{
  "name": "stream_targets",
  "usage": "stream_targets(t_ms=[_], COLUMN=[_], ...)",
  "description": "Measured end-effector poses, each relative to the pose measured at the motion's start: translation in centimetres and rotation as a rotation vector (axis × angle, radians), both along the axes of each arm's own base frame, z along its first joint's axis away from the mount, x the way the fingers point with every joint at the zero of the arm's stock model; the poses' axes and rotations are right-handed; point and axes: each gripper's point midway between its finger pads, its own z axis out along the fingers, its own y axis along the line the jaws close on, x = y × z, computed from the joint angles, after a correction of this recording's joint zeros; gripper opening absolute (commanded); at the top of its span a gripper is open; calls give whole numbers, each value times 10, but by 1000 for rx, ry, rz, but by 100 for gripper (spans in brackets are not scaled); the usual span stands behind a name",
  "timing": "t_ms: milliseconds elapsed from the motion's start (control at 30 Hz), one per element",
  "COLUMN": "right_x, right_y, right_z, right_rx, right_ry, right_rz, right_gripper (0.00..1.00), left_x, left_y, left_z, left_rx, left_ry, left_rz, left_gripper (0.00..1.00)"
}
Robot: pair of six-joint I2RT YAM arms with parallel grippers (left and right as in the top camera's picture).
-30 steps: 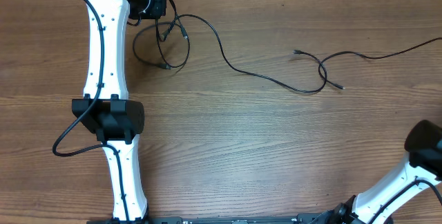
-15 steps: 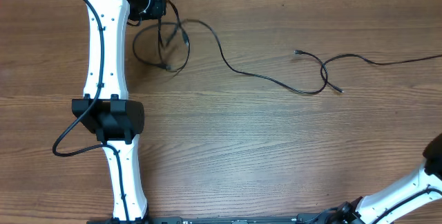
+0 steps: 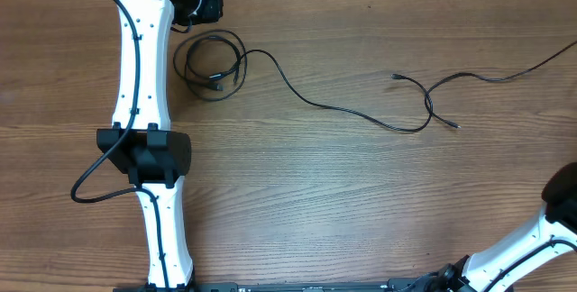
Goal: Untangle cables
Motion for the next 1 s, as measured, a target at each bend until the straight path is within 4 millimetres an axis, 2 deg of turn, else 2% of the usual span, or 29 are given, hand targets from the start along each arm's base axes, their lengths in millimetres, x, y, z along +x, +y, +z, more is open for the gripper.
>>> stream_targets(t_ms=[133, 267, 300, 367, 433, 533, 567, 633, 700, 800, 900, 1000], right_x=[35, 53, 57, 63, 67, 65, 64, 63, 59, 48, 43, 35], right_y=[-3, -17, -22, -30, -35, -32, -29, -16, -1, 39, 90, 165], right_z=[-23, -40, -45, -59, -86, -131, -140, -153, -156, -154, -135, -109], right_rx=[-63, -116, -124, -124, -97, -9, 16, 82, 145, 240, 285, 319], right_ry=[-64, -114, -120, -120, -87, -16, 5, 32, 60, 133, 187, 251], right_rz=[13, -14, -21, -32, -42, -49, -41, -17, 7, 50, 116, 229], right_gripper=[4, 4, 10, 70, 99, 100, 100, 100, 100, 100, 100, 100], left_x=[-3, -8, -9, -10, -11, -13, -13, -11, -8, -3, 7, 16], left_y=[-15, -35, -39, -46, -50, -57, -58, -59, -60, -60, -62, -60], left_z=[1, 3, 3, 4, 5, 5, 6, 7, 8, 12, 18, 23], left_rx=[-31, -82, -93, -110, -119, -129, -132, -137, -139, -144, -148, -143], left_ry=[10, 23, 28, 34, 38, 40, 39, 31, 18, -8, -57, -103], left_rz=[-12, -38, -41, -44, -47, -55, -54, -55, -56, -55, -59, -56], left_gripper=[15, 16, 16, 16, 17, 18, 18, 20, 22, 27, 32, 34])
